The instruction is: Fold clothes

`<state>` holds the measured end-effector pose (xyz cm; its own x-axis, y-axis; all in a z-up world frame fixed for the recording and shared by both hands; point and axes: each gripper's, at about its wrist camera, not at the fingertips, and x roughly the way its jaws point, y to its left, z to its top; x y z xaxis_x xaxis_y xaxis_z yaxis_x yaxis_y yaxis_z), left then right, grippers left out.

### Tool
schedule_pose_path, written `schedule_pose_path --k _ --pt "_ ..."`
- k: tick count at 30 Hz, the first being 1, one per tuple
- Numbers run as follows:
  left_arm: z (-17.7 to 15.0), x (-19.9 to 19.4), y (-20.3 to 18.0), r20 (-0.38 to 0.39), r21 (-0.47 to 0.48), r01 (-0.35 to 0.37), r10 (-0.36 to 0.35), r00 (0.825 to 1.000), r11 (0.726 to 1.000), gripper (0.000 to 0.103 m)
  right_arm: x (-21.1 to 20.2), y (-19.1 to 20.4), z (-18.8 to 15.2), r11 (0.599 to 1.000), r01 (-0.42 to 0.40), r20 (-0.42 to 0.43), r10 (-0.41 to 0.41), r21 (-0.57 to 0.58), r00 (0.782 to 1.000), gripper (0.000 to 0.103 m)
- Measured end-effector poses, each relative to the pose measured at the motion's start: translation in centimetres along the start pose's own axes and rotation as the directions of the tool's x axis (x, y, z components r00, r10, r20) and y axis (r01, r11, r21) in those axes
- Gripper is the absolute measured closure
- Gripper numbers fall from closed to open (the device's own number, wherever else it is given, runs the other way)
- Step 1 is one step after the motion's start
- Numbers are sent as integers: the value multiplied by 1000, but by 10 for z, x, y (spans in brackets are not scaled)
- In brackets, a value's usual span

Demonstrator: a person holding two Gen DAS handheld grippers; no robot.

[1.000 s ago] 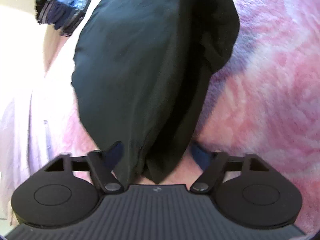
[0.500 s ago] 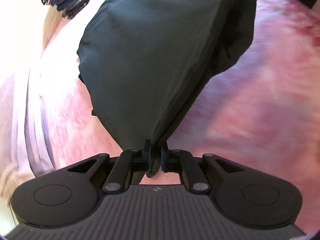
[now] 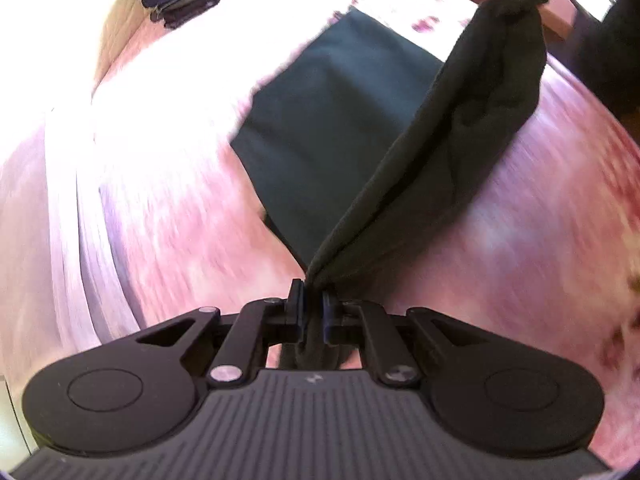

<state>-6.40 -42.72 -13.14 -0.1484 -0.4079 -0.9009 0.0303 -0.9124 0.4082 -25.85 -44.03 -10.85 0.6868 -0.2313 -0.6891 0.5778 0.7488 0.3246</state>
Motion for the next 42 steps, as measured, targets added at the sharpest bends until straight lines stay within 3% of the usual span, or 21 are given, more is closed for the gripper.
schedule_pose_path --k 5,11,14,19,20,21,22,24,28,31,35,37,38,42 --pt "89 61 68 14 28 65 -66 998 997 96 -22 -91 -6 968 98 35 -110 231 993 101" --pt "160 164 94 -17 73 184 -183 983 980 96 -17 -199 -39 854 165 -8 -185 494 983 103" --pt "172 201 98 -36 76 229 -227 973 971 98 -9 -234 -53 802 164 -31 -179 575 983 103" --pt "163 223 102 -46 92 258 -255 966 962 102 13 -264 -64 710 109 -32 -122 695 992 100" --pt "158 221 103 -45 95 258 -255 966 961 102 19 -264 -64 709 93 -20 -111 699 994 98" --pt "152 220 104 -43 98 258 -255 966 961 101 26 -264 -63 709 78 -7 -102 701 995 90" --pt "146 218 105 -42 100 259 -256 966 961 98 32 -265 -63 711 78 -10 -100 699 995 70" --pt "131 211 111 -21 72 245 -244 969 967 93 45 -263 -63 710 83 -14 -103 699 995 41" --pt "96 194 117 -9 -5 259 -259 966 966 72 58 -261 -68 689 56 13 -94 723 995 41" --pt "76 196 114 -18 -39 273 -273 962 961 64 68 -258 -72 673 53 18 -99 738 995 41" --pt "75 211 108 15 -63 297 -297 955 953 59 74 -262 -79 606 14 58 -99 796 993 43" --pt "81 218 101 30 -37 303 -302 953 952 54 74 -265 -82 578 -3 73 -96 816 993 87" --pt "84 221 99 36 -17 308 -307 951 951 54 75 -266 -83 564 -12 80 -95 825 992 87" --pt "101 233 93 51 68 338 -342 938 939 52 64 -253 -68 632 16 73 -115 775 991 94"
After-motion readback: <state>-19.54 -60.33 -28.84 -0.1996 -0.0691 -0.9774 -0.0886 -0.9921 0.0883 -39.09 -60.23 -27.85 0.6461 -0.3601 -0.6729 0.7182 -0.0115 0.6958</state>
